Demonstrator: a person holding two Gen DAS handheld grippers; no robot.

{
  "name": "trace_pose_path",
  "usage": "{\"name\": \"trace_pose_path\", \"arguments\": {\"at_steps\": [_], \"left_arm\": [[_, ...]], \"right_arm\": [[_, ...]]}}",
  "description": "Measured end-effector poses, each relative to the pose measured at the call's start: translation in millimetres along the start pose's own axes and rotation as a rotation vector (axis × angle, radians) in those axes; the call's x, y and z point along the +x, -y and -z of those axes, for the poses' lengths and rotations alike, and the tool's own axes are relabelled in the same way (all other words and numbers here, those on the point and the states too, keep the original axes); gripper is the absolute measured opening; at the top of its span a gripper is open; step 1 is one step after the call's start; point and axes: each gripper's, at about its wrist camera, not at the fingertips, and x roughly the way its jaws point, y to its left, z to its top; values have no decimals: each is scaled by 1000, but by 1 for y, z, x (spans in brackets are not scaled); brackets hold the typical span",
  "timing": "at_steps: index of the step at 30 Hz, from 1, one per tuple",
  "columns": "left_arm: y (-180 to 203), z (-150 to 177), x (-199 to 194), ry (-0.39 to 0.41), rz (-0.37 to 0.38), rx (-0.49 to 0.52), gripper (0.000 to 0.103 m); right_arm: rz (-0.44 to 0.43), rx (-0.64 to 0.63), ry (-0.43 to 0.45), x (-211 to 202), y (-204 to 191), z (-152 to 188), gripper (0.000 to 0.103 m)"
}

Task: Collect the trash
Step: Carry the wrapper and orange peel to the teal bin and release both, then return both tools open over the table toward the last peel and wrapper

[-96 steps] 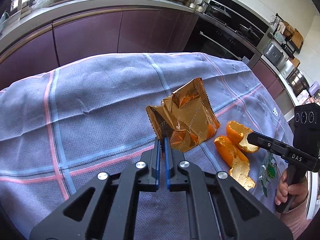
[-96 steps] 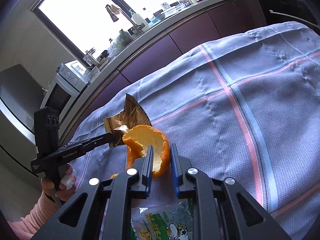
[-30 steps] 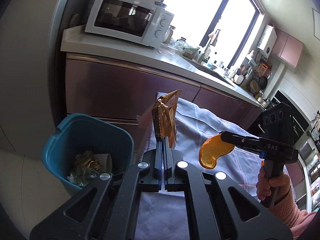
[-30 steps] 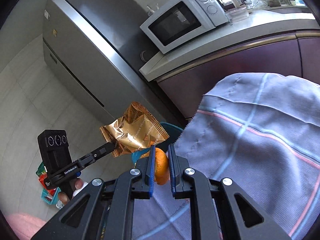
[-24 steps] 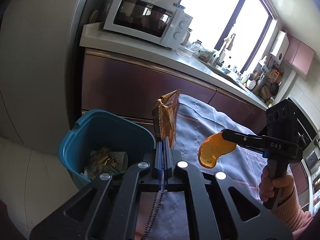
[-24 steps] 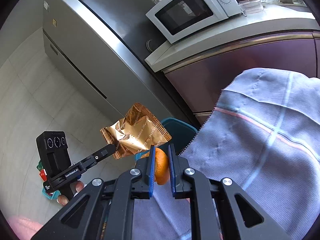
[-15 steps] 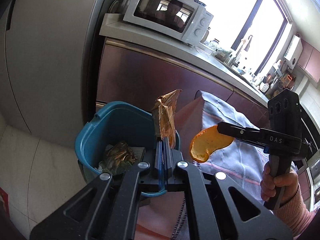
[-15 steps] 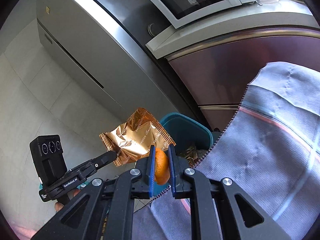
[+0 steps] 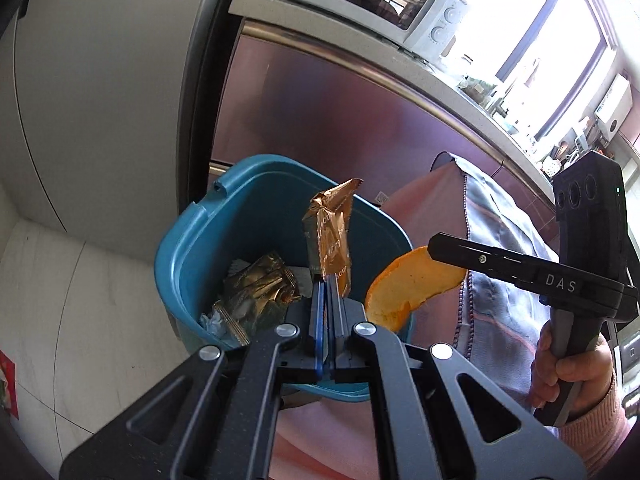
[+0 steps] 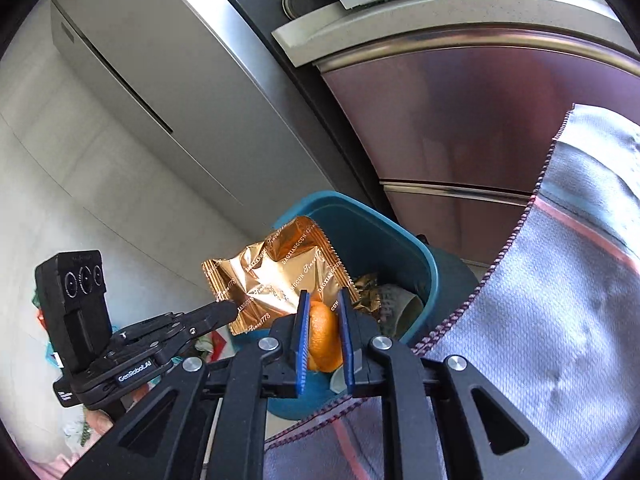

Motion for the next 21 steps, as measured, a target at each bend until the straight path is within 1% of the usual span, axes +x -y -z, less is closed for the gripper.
{"name": "trace_pose_path", "arguments": {"at_steps": [3, 5, 9, 13, 17, 19, 20, 21], "left_arm": [[0, 2, 15, -37, 17, -3, 3], [-2, 3, 25, -54, -1, -10, 3], [-2, 9, 37, -80, -12, -17, 3], [8, 12, 35, -63, -11, 7, 4], [25, 12, 23, -21, -3, 49, 8], [37, 12, 15, 6, 13, 76, 9], [44, 11, 11, 20, 20, 94, 12], [47, 13, 4, 34, 26, 112, 18]], "right_arm": [[26, 1, -1, 4, 0, 1, 18], [27, -1, -1, 4, 1, 3, 19], [16, -4, 7, -2, 3, 8, 21], [2, 2, 25, -14, 7, 13, 23], [-16, 5, 60, -33, 8, 16, 24], [-25, 2, 83, -44, 7, 18, 28], [-30, -3, 95, -52, 6, 20, 28], [-29, -9, 109, -60, 6, 23, 29]]}}
